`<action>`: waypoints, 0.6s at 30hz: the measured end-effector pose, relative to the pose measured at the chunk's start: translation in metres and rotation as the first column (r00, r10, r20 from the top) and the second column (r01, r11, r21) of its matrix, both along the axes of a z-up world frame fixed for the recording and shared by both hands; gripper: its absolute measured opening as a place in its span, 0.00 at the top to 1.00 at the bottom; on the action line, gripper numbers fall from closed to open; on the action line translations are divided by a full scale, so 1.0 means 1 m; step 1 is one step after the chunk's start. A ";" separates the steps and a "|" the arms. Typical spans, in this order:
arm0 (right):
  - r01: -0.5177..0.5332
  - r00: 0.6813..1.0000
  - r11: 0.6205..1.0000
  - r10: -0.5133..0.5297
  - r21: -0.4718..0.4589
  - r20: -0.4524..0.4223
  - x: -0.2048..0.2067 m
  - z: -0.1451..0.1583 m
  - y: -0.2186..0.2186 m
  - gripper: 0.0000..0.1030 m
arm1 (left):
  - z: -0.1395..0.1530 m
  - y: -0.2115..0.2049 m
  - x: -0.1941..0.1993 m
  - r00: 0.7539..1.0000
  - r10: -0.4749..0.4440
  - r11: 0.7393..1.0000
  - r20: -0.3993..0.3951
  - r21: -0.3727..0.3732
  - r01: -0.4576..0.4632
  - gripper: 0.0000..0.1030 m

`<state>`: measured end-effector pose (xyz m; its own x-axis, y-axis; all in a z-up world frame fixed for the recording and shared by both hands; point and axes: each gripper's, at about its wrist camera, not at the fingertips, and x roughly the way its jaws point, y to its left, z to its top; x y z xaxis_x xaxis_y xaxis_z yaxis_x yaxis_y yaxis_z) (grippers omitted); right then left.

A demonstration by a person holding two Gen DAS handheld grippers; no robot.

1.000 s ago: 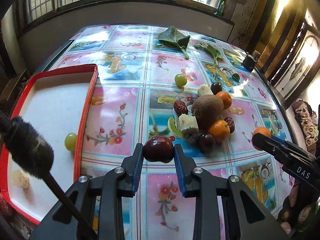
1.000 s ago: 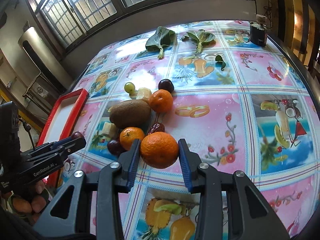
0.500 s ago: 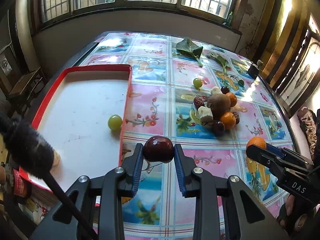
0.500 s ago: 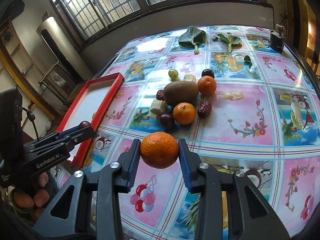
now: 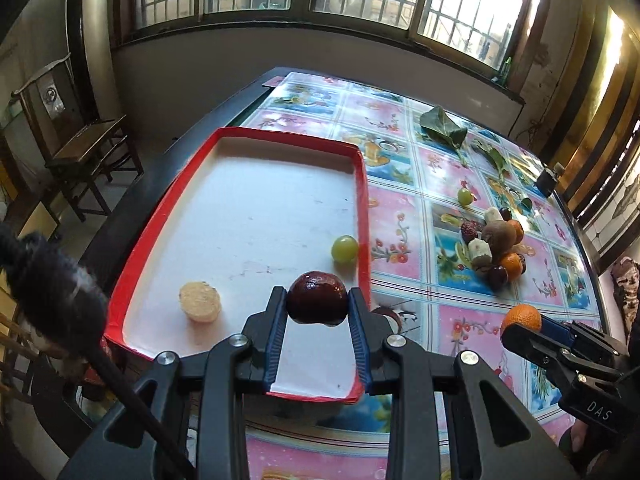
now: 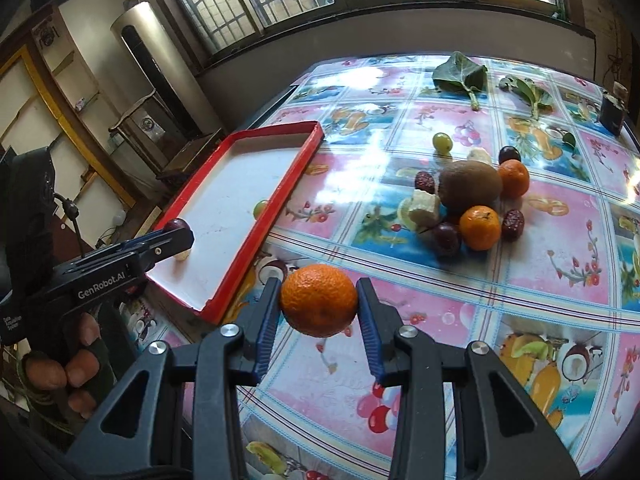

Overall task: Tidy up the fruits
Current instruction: 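Carry the plum and tangerine into the tray and open both tools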

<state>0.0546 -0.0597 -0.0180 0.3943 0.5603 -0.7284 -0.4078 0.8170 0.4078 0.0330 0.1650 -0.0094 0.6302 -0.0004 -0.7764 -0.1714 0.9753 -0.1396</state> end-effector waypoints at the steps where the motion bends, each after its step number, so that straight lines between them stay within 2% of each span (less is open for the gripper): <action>1: -0.011 1.000 1.000 0.011 0.007 0.000 0.000 0.001 0.005 0.61 | 0.000 0.005 -0.001 1.000 0.009 1.000 0.003 -0.001 -0.009 0.71; 10: -0.133 0.991 0.991 0.133 0.029 -0.006 -0.005 -0.002 0.059 0.61 | -0.004 0.044 0.012 0.996 0.091 0.996 -0.003 -0.003 -0.091 0.71; 18: -0.274 0.962 0.961 0.273 0.042 0.030 -0.004 -0.002 0.127 0.61 | -0.017 0.068 0.032 0.989 0.146 0.989 -0.029 -0.014 -0.146 0.71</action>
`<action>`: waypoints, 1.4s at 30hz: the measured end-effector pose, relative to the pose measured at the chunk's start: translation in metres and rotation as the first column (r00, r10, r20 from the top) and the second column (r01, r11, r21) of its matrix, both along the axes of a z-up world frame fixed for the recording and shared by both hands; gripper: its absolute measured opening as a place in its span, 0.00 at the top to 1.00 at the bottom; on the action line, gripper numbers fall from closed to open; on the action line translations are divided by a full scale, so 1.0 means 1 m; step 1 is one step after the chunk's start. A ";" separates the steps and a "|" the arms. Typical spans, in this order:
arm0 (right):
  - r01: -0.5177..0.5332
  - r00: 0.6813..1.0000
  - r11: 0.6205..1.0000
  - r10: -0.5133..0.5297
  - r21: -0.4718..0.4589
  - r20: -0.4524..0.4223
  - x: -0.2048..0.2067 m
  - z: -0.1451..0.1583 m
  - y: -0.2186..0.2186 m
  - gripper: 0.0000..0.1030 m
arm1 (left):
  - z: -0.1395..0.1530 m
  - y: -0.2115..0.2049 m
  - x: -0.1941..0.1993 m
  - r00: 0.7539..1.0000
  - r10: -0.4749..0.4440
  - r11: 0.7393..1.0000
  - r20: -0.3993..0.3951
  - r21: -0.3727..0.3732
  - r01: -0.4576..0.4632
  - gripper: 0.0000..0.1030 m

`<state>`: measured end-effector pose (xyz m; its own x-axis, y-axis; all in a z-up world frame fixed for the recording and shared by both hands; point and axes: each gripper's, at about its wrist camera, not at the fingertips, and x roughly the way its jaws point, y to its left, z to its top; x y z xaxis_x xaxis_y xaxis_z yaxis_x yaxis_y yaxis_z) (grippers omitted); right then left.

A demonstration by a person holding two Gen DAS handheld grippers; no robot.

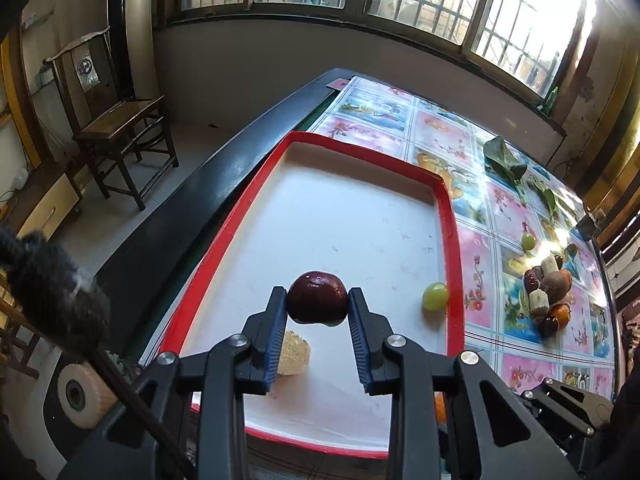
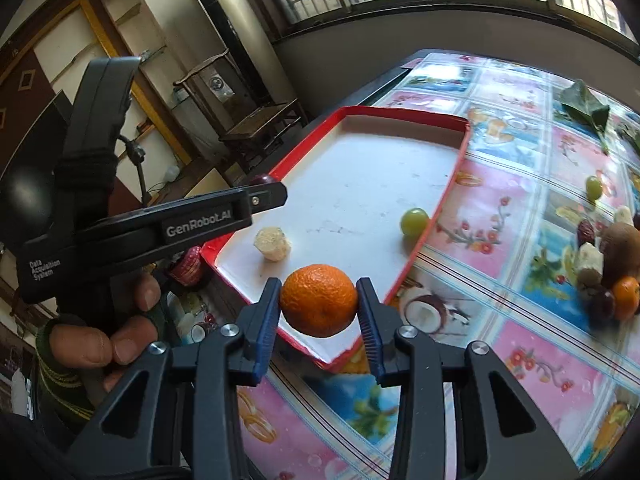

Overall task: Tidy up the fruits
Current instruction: 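Carry the plum and tangerine into the tray and open both tools, then withdraw both tools from the tray back toward the fruit pile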

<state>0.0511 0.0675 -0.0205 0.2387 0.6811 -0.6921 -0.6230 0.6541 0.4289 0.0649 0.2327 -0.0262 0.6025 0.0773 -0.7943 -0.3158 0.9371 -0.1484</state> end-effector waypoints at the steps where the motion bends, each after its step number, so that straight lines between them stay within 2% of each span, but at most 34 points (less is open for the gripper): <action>1: -0.016 1.000 1.000 0.016 -0.010 0.001 0.001 -0.004 0.009 0.61 | -0.004 0.002 0.003 1.000 0.005 1.000 -0.010 -0.006 -0.005 0.71; 7: -0.057 0.998 0.996 0.056 -0.074 -0.014 0.012 -0.025 0.037 0.61 | -0.027 0.010 0.020 0.997 0.017 0.999 -0.069 -0.036 -0.020 0.71; 13: -0.081 0.996 0.989 0.076 -0.127 -0.040 0.023 -0.041 0.050 0.61 | -0.042 0.009 0.028 0.993 0.009 0.999 -0.119 -0.035 -0.013 0.71; 15: -0.083 0.996 0.986 0.075 -0.147 -0.056 0.025 -0.046 0.049 0.61 | -0.042 0.009 0.027 0.992 0.008 1.000 -0.123 -0.018 -0.010 0.71; 18: -0.090 0.995 0.985 0.084 -0.150 -0.045 0.022 -0.045 0.052 0.60 | -0.040 0.012 0.028 0.992 0.010 0.999 -0.125 -0.040 -0.015 0.70; 21: -0.082 0.996 0.986 0.077 -0.146 -0.035 0.021 -0.041 0.048 0.60 | -0.032 0.011 0.022 0.995 0.015 1.000 -0.103 -0.026 -0.018 0.70; 24: -0.061 0.998 0.990 0.058 -0.129 -0.027 0.019 -0.033 0.035 0.59 | -0.024 0.006 0.017 0.996 0.017 1.000 -0.088 -0.021 -0.019 0.68; 27: -0.039 0.999 0.995 0.038 -0.096 -0.021 0.014 -0.023 0.016 0.59 | -0.015 -0.005 0.010 0.998 0.018 1.000 -0.064 0.004 -0.018 0.57; 29: -0.019 1.000 0.997 0.018 -0.080 -0.011 0.011 -0.017 0.001 0.54 | -0.010 -0.014 0.007 0.998 0.025 0.999 -0.049 0.041 -0.023 0.47; 30: -0.009 1.000 0.997 0.008 -0.076 -0.009 0.010 -0.015 -0.005 0.52 | -0.008 -0.017 0.004 0.999 0.030 0.998 -0.041 0.053 -0.028 0.45; 32: 0.014 1.000 0.997 -0.014 -0.077 -0.001 0.006 -0.012 -0.020 0.50 | -0.005 -0.026 0.002 0.999 0.026 0.997 -0.034 0.068 -0.024 0.45; 36: 0.056 0.998 0.995 -0.055 -0.086 0.015 0.000 -0.008 -0.049 0.50 | -0.003 -0.039 -0.002 0.999 0.001 0.999 -0.035 0.054 0.001 0.45; 42: 0.156 0.988 0.983 -0.156 -0.092 0.008 -0.003 -0.012 -0.101 0.50 | 0.005 -0.071 -0.009 0.997 -0.077 0.996 -0.024 0.049 0.078 0.43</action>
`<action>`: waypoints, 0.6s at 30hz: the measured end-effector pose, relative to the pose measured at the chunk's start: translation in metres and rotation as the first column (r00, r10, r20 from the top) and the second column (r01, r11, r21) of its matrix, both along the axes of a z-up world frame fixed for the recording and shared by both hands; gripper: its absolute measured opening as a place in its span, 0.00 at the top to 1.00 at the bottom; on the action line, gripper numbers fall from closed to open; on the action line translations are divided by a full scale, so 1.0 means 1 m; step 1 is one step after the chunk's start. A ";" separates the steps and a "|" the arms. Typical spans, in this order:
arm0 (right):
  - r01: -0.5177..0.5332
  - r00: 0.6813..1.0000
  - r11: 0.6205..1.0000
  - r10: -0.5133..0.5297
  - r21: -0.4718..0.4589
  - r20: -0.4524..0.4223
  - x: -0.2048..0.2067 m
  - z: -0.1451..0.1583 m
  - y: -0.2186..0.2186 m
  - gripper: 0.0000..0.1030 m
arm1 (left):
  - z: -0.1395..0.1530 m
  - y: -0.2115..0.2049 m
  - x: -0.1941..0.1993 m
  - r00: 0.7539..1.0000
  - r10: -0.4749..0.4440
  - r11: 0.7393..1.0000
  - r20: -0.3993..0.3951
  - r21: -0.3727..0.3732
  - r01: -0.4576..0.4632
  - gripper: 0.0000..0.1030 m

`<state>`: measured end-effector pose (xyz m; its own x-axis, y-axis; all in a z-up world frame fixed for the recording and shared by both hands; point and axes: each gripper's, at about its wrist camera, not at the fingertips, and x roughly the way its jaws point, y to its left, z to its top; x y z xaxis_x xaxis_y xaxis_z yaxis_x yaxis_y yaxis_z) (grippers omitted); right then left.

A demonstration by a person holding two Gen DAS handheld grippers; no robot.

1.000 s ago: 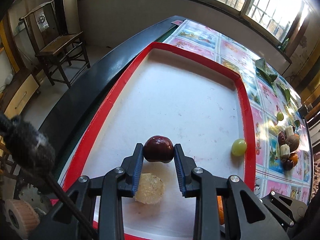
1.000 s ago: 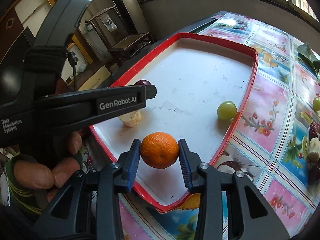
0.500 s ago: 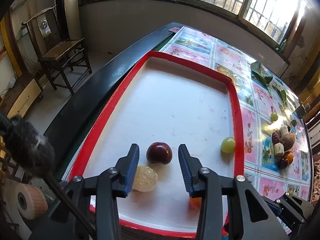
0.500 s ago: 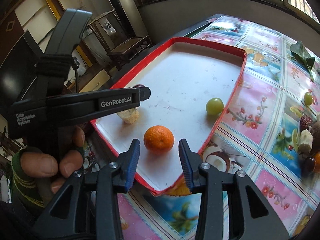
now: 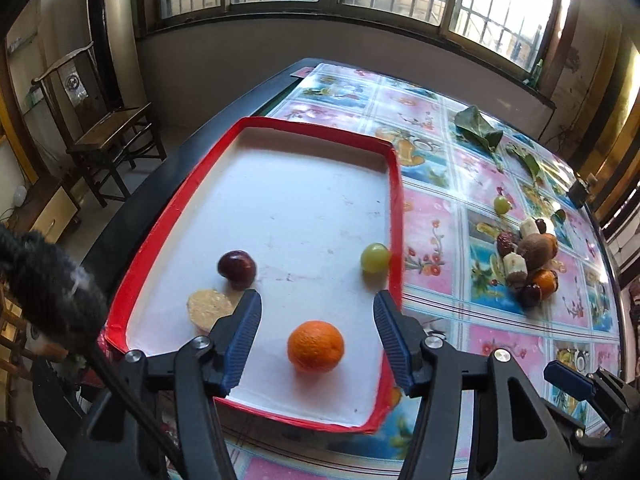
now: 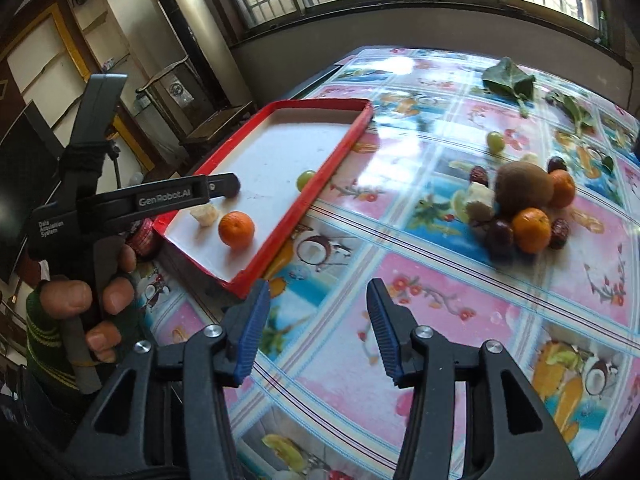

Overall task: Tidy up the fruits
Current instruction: 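Withdraw both tools from the tray back toward the fruit pile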

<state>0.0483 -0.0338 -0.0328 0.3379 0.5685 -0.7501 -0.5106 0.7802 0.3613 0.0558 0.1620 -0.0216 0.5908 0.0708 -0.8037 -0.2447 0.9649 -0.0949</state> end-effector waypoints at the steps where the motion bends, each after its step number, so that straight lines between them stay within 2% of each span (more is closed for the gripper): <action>1: 0.026 1.000 1.000 -0.026 -0.001 -0.001 -0.001 -0.001 -0.012 0.50 | 0.001 -0.006 0.000 1.000 -0.018 1.000 0.002 -0.001 0.018 0.43; 10: 0.178 0.984 0.984 -0.178 -0.001 -0.019 -0.005 -0.008 -0.077 0.50 | 0.003 -0.055 0.002 0.991 -0.132 0.991 0.001 -0.006 0.132 0.43; 18: 0.221 0.975 0.975 -0.221 0.009 -0.021 -0.004 -0.012 -0.100 0.50 | 0.001 -0.075 0.000 0.985 -0.174 0.985 -0.009 -0.008 0.174 0.43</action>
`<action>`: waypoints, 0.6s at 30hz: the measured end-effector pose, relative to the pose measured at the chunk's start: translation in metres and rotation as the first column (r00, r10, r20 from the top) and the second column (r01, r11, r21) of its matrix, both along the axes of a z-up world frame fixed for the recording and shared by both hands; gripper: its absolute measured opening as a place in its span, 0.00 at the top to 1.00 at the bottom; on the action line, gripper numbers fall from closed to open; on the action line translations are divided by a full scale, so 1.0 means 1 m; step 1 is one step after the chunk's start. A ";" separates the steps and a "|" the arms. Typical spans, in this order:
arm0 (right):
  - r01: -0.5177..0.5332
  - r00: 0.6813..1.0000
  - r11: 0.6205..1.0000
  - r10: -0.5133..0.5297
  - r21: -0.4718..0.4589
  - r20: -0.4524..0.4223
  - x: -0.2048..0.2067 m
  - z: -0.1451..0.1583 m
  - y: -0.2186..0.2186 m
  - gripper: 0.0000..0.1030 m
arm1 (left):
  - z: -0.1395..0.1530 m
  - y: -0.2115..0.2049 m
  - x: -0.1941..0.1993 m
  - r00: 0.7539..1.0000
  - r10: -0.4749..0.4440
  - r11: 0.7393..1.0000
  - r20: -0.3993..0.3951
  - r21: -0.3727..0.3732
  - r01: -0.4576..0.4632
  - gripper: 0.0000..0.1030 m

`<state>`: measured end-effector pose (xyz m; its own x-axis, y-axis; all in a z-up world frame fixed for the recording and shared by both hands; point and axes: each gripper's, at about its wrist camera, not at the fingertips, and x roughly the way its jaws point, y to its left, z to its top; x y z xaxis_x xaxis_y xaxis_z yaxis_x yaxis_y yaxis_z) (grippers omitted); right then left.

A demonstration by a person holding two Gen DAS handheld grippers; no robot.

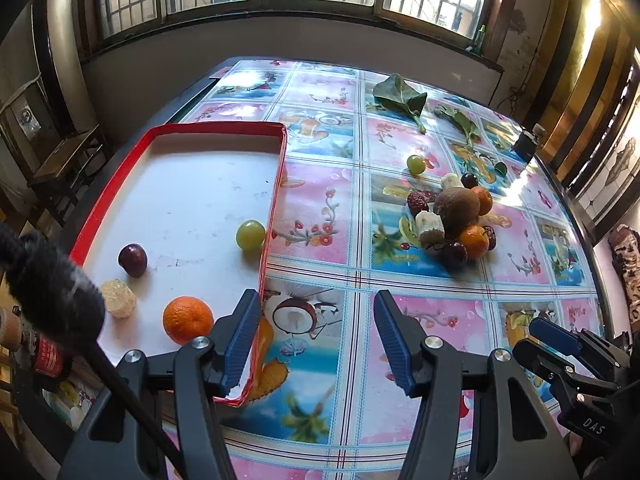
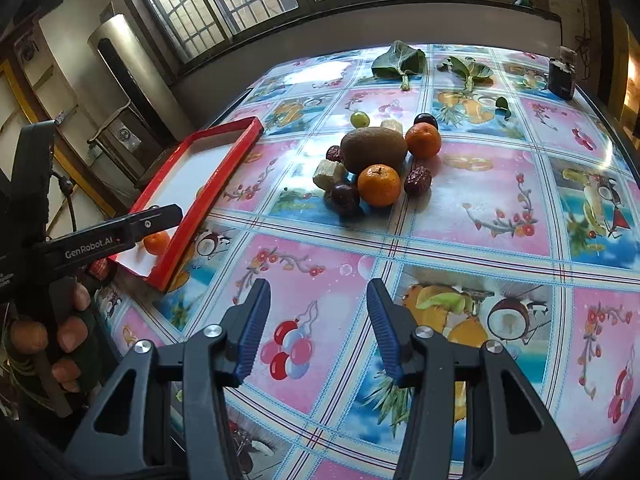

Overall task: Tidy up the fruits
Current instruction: 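Withdraw both tools from the tray back toward the fruit pile, then grasp a white cube with the left tool while the right tool grasps another tangerine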

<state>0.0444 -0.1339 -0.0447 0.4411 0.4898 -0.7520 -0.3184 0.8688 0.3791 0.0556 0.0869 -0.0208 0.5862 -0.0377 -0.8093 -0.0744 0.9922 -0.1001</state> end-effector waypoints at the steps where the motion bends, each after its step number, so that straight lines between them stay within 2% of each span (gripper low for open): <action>1: 0.003 1.000 1.000 -0.003 0.001 -0.001 0.000 -0.001 -0.002 0.50 | 0.000 -0.002 0.000 1.000 -0.004 1.000 -0.001 0.000 0.004 0.43; 9: 0.044 0.999 0.999 -0.044 -0.010 0.011 0.010 -0.004 -0.017 0.50 | -0.005 -0.016 0.008 0.999 -0.037 0.999 -0.016 -0.025 0.037 0.43; 16: 0.122 0.992 0.992 -0.122 -0.013 0.013 0.047 -0.004 -0.039 0.50 | -0.013 -0.036 0.036 0.996 -0.085 0.995 -0.027 -0.054 0.083 0.43; 18: 0.157 0.987 0.987 -0.157 -0.040 0.023 0.059 -0.004 -0.044 0.52 | -0.016 -0.042 0.046 0.995 -0.099 0.994 -0.029 -0.056 0.097 0.43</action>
<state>0.1038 -0.1782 -0.0485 0.5251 0.3814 -0.7608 -0.1839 0.9237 0.3362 0.1017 0.0449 -0.0365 0.5518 -0.1385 -0.8224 0.0188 0.9879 -0.1538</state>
